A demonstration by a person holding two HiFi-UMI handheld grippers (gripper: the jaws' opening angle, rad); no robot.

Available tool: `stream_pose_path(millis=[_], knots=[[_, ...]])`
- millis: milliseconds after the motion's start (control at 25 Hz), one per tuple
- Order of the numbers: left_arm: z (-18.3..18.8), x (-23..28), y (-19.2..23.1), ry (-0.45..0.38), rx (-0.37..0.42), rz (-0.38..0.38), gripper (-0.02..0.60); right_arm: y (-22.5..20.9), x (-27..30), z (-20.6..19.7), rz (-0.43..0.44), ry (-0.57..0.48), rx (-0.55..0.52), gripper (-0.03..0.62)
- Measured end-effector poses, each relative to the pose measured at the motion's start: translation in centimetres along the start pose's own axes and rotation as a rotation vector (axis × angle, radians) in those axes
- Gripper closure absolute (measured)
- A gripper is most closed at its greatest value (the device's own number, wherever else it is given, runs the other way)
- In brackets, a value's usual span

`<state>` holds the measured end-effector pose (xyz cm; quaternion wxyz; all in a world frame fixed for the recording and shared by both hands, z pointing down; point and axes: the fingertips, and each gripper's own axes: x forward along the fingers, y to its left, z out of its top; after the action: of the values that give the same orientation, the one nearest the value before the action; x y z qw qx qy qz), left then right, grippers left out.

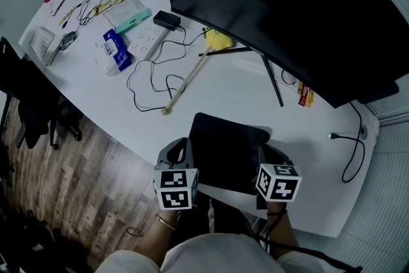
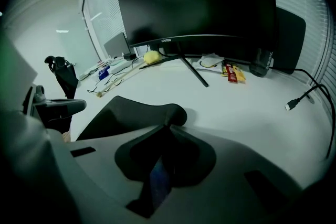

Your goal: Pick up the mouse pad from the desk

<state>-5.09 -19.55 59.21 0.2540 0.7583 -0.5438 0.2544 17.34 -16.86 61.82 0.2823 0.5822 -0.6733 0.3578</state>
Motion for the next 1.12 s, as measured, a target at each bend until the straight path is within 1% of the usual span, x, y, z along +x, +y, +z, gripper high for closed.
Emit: stream_pose_path(millis=[400, 720, 1120], knots=[[2.2, -1.5, -0.4, -0.053, -0.008, -0.005, 0.565, 2.6, -2.6, 4.0, 0.056, -0.093, -0.069, 0.540], [4.3, -3.2, -0.5, -0.119, -0.017, 0.003, 0.565, 5.1, -5.1, 7.3, 0.097, -0.189, -0.160, 0.540], [7.8, -5.2, -0.6, -0.209, -0.013, 0.006, 0.565, 6.8, -8.6, 11.4, 0.103, -0.297, -0.241, 0.540]])
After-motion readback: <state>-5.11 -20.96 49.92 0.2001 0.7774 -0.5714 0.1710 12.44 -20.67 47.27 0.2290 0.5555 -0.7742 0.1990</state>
